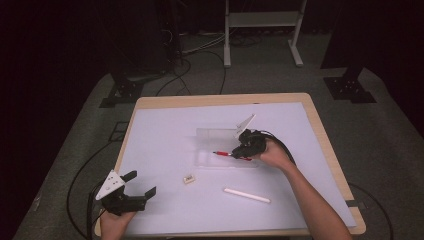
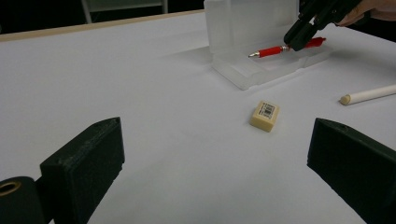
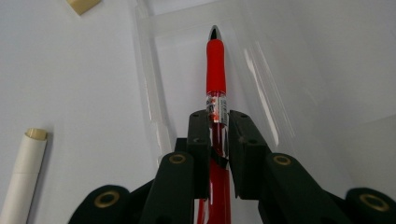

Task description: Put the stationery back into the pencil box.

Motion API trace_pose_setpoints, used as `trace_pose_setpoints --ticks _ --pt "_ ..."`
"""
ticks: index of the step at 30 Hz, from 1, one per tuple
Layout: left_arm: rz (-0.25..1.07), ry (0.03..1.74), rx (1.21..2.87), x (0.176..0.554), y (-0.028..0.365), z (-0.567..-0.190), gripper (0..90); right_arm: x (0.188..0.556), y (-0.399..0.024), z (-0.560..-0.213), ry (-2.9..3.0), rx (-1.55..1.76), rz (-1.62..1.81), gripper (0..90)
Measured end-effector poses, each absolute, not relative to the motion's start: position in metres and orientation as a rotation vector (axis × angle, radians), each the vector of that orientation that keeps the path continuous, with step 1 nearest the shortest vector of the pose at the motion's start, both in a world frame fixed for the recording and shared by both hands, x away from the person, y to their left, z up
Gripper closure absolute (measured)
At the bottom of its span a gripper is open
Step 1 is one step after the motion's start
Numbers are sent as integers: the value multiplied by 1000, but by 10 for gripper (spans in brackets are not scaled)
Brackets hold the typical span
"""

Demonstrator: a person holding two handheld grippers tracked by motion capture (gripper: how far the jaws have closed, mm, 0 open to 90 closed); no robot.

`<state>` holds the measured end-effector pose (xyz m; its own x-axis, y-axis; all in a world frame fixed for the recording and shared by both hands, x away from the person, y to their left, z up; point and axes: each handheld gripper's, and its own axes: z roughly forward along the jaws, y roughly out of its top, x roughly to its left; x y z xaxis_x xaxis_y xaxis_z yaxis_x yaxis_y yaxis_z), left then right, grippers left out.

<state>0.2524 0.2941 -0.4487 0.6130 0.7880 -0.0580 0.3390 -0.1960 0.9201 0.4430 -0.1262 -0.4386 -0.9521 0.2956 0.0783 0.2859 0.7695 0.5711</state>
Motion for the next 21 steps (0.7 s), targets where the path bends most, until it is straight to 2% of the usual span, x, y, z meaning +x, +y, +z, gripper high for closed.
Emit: trace_pose_setpoints --ticks 21 --pt "529 915 1785 252 295 -449 34 447 -127 -446 2956 515 936 776"
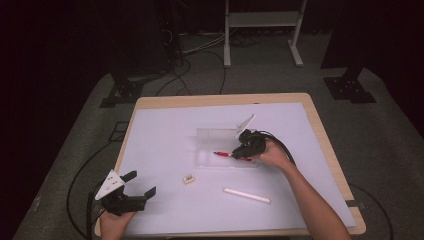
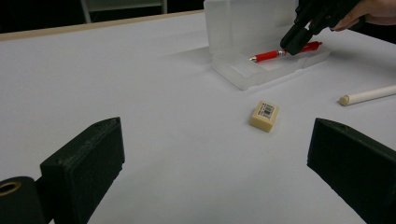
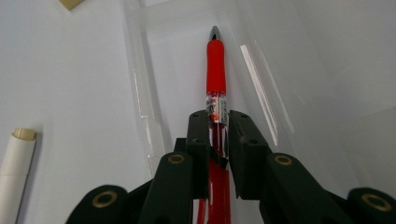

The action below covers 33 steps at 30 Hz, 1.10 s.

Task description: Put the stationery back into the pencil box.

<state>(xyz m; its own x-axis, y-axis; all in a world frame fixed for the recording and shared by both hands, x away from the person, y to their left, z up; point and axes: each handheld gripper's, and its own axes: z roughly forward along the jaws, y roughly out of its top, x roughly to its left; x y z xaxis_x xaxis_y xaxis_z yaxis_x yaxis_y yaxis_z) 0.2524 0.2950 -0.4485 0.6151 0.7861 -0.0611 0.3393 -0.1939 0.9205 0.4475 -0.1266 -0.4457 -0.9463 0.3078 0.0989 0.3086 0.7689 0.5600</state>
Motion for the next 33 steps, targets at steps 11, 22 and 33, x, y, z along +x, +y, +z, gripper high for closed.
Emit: trace_pose_setpoints --ticks 11,22,33 --pt "532 919 1780 252 295 -449 34 446 -131 -442 -2939 -518 -971 749" --pt "529 913 1789 253 294 -449 34 429 -149 -430 -2925 -553 -1051 657" --pt "525 909 1796 253 292 -450 34 408 -164 -426 -2916 -568 -1097 592"
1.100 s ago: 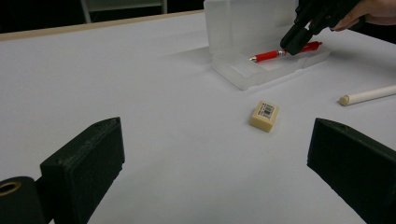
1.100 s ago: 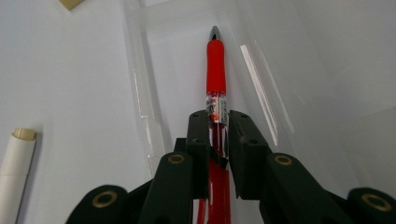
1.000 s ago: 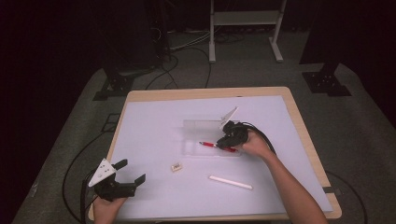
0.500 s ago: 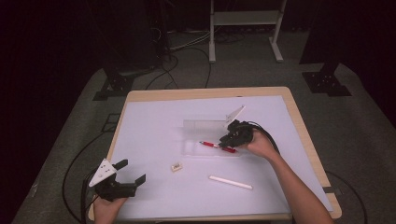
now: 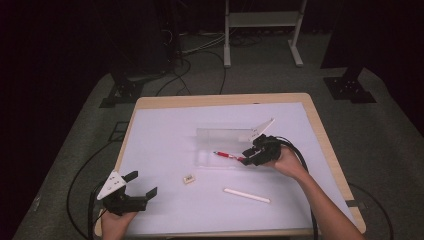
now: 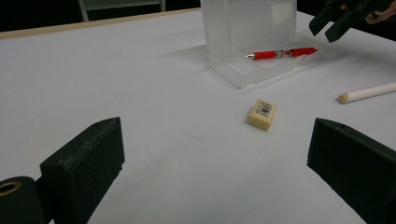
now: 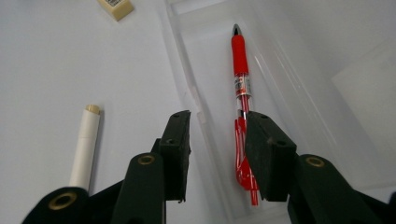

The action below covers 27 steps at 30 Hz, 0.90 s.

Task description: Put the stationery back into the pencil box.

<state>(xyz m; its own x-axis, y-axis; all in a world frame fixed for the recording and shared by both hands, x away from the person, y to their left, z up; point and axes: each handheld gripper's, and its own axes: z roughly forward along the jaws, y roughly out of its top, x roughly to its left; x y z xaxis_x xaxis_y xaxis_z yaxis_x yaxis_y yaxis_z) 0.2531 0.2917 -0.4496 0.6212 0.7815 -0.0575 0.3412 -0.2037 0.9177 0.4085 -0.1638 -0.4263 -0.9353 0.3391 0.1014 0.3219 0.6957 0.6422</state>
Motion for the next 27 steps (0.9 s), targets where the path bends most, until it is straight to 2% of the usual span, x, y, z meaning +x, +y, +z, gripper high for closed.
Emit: trace_pose_setpoints --ticks 13,27 --pt "525 907 1798 253 291 -450 34 380 -175 -432 2863 571 1097 525" --pt "522 912 1786 254 292 -450 34 360 -188 -430 2832 599 1150 497"
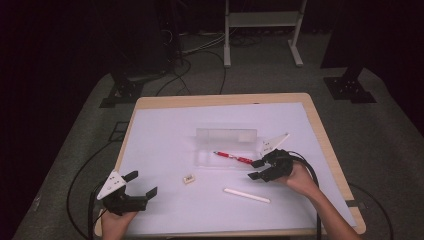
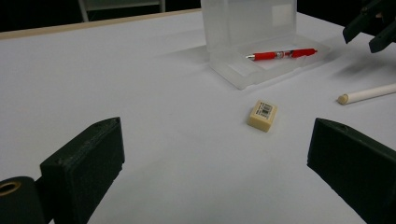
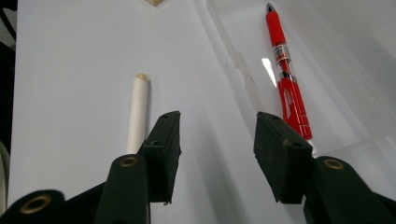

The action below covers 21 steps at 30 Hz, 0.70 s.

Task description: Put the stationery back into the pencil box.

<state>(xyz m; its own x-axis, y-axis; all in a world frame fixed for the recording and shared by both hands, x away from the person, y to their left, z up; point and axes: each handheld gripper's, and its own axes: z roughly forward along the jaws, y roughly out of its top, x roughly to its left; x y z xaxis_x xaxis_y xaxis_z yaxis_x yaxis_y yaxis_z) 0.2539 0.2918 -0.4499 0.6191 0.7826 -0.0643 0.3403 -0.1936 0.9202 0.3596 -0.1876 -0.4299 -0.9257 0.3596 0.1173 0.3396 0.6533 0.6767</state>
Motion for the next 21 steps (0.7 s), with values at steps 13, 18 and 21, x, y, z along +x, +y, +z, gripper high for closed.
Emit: trace_pose_setpoints --ticks 13,18,21 --pt "513 909 1795 255 291 -450 33 343 -195 -440 2845 612 1153 439" --pt "510 904 1803 255 290 -450 32 337 -199 -445 2861 618 1144 425" --pt "510 904 1804 255 289 -450 32 335 -199 -446 2858 611 1145 424"
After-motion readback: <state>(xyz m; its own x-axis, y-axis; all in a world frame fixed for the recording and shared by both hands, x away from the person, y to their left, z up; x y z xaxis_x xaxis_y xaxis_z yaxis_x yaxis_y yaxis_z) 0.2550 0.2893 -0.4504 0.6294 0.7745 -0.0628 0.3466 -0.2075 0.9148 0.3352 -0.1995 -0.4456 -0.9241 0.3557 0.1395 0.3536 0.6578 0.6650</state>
